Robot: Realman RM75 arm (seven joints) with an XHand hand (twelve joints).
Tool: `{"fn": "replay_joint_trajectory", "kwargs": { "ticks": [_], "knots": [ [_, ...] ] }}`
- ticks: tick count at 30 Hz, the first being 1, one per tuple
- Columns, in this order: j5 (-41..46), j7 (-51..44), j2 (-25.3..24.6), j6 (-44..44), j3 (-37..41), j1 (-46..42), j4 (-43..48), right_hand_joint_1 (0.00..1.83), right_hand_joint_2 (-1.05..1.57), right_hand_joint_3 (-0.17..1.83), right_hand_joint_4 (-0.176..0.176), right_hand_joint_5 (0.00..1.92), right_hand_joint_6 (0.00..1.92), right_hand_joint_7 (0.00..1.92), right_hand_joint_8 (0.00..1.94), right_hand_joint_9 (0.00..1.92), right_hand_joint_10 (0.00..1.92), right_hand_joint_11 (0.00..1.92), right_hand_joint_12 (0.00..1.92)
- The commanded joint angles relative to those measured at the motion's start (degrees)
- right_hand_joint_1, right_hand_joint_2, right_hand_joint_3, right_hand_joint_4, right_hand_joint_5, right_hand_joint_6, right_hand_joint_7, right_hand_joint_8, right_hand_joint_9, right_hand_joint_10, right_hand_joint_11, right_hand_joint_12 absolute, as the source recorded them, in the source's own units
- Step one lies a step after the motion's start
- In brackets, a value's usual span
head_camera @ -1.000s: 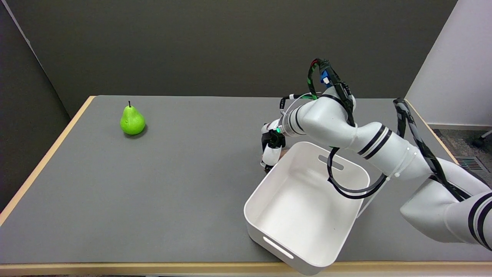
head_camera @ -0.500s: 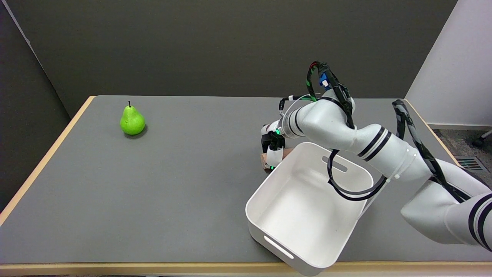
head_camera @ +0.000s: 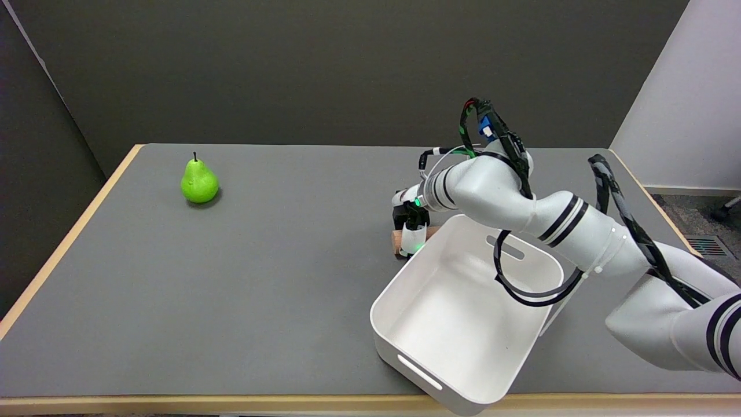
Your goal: Pick up the wooden cylinder.
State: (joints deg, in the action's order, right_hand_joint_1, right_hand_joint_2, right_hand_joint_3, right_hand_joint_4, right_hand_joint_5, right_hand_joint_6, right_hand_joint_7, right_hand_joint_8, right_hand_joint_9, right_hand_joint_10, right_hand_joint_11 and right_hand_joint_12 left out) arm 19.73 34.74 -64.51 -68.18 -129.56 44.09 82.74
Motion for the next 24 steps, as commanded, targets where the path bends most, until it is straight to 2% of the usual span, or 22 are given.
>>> {"fn": "replay_joint_trajectory", "kwargs": {
  "ticks": [1,8,10,11,12,14,16,18,21,24],
  "knots": [
    [-0.56,-0.01,0.24,0.74,-0.83,-1.06,0.72,1.12,0.79,0.93,-0.176,0.33,0.88,0.41,1.04,0.40,1.13,0.17,1.36],
    [-1.17,-0.01,0.32,0.82,-0.89,-1.89,1.43,1.13,0.79,0.92,-0.176,0.33,0.89,0.35,1.24,0.42,1.24,0.21,1.41],
    [-1.69,-0.01,0.35,1.01,-0.89,-2.21,1.76,1.14,0.80,0.92,-0.176,0.33,0.91,0.33,1.31,0.42,1.27,0.24,1.48],
    [-1.78,-0.01,0.40,1.16,-0.86,-2.30,1.86,1.15,0.80,0.92,-0.176,0.33,0.93,0.31,1.38,0.41,1.32,0.26,1.57],
    [-1.98,-0.01,0.40,1.50,-0.78,-2.45,1.97,1.16,0.86,0.85,-0.176,0.33,0.95,0.31,1.49,0.41,1.37,0.28,1.67],
    [-2.23,-0.01,0.42,1.96,-0.73,-2.50,1.97,1.20,1.26,0.36,-0.176,0.33,0.97,0.42,1.88,0.43,1.41,0.25,1.82],
    [-2.38,-0.01,0.48,2.90,-0.73,-2.58,1.97,1.40,1.29,0.22,-0.176,0.29,1.12,0.29,1.94,0.53,1.76,0.05,1.91],
    [-2.49,-0.09,0.48,3.59,-0.65,-2.58,1.89,1.42,1.29,0.22,-0.176,0.27,1.16,0.26,1.94,0.54,1.81,0.01,1.92],
    [-3.01,-0.09,0.48,4.46,-0.49,-2.58,2.00,1.28,1.34,0.07,-0.176,0.49,1.41,0.36,1.94,0.63,1.79,0.00,1.92],
    [-3.05,-0.09,0.48,5.17,-0.41,-2.48,2.23,1.28,1.36,0.04,-0.176,0.49,1.45,0.35,1.94,0.61,1.82,0.01,1.92]
  ]
}}
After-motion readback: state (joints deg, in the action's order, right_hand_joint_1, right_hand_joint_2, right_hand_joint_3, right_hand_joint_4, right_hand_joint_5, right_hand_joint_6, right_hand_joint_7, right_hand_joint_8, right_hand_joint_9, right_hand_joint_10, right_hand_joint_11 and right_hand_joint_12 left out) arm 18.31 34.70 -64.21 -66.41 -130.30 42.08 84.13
